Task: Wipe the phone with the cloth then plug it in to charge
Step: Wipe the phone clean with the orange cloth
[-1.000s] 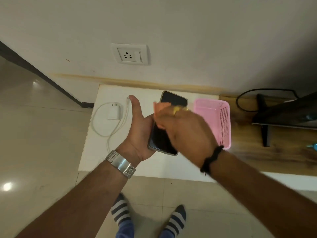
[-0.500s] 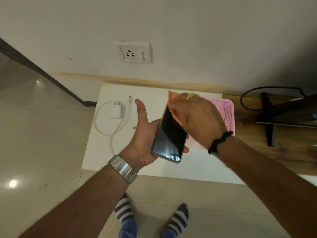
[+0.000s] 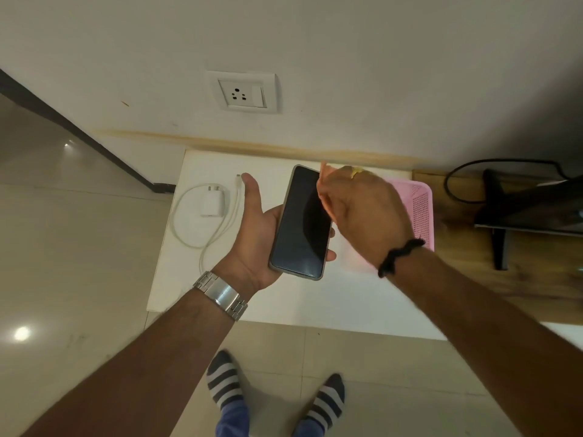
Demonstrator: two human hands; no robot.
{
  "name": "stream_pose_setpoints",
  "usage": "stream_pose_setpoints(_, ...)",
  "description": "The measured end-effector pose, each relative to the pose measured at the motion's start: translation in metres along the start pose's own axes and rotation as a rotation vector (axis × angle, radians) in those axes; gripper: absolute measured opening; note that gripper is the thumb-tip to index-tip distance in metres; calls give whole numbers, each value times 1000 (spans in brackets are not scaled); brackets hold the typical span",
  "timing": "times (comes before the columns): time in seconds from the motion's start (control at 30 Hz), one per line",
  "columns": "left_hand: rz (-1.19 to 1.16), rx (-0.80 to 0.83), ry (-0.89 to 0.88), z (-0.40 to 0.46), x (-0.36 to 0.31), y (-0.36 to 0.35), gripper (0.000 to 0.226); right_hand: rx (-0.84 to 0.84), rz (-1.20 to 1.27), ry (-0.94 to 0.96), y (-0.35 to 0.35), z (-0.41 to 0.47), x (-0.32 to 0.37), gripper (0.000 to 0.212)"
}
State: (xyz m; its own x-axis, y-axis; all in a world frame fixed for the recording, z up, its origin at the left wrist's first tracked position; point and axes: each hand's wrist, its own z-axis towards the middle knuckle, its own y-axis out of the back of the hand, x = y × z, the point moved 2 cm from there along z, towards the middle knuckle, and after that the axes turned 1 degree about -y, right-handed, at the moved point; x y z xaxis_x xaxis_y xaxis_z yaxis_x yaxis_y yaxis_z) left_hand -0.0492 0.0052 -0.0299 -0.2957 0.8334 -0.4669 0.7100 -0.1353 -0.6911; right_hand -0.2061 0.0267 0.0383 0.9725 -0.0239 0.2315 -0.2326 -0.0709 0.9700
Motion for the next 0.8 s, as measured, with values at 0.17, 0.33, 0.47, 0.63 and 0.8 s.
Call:
stream_pose_setpoints(0.17, 84, -119, -3, 18, 2, 18, 118, 100, 167, 104, -23, -54, 37, 28)
stream_pose_setpoints(0.33, 14, -157, -4, 28, 13, 24, 111, 252, 207, 186, -47, -75, 54, 44)
stream_pose_setpoints(0.47, 4, -115, 6, 32, 19, 19, 118, 89, 89, 135, -29, -30, 26, 25)
stream_pose_setpoints(0.63, 25, -13, 24, 33, 23, 10, 115, -80, -1, -71, -21, 31, -17, 23)
stream_pose_setpoints(0.8, 30, -139, 18, 41, 14, 19, 120, 33, 118, 77, -36, -12, 30, 22)
